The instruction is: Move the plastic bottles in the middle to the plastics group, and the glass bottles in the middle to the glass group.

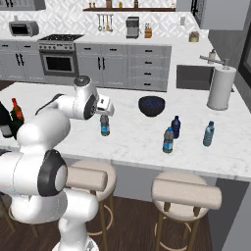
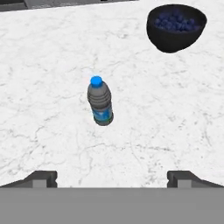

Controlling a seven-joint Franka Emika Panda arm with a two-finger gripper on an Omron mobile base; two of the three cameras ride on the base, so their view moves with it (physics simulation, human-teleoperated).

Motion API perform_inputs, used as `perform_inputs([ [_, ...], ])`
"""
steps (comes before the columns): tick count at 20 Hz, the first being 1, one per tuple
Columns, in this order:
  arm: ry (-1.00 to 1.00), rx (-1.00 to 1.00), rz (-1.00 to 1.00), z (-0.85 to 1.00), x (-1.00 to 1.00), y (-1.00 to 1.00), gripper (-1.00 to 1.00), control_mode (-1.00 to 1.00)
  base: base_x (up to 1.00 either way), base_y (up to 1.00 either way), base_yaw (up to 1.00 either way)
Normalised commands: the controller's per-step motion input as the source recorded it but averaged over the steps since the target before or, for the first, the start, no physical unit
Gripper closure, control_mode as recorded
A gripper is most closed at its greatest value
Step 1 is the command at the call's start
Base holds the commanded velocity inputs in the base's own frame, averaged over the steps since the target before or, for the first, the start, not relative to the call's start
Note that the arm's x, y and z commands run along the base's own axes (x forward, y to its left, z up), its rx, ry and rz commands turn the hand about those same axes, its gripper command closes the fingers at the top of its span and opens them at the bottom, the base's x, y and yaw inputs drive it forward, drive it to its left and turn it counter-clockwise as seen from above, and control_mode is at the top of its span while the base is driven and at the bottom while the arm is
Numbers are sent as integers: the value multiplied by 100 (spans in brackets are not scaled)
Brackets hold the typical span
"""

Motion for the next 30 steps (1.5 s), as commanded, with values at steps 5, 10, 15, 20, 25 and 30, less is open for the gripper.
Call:
perform_inputs([
  [5, 30, -2, 0, -13, 35, 34, -100, -100, 0, 0, 0],
  [10, 2, -10, 0, -35, 37, 5, -100, -100, 0, 0, 0],
  [15, -2, -1, 0, -25, 33, 0, -100, -100, 0, 0, 0],
  [20, 0, 3, 0, -24, 32, 0, -100, -100, 0, 0, 0],
  [25, 0, 3, 0, -26, 37, -4, -100, -100, 0, 0, 0],
  [30, 0, 2, 0, -19, 41, -2, -100, -100, 0, 0, 0],
])
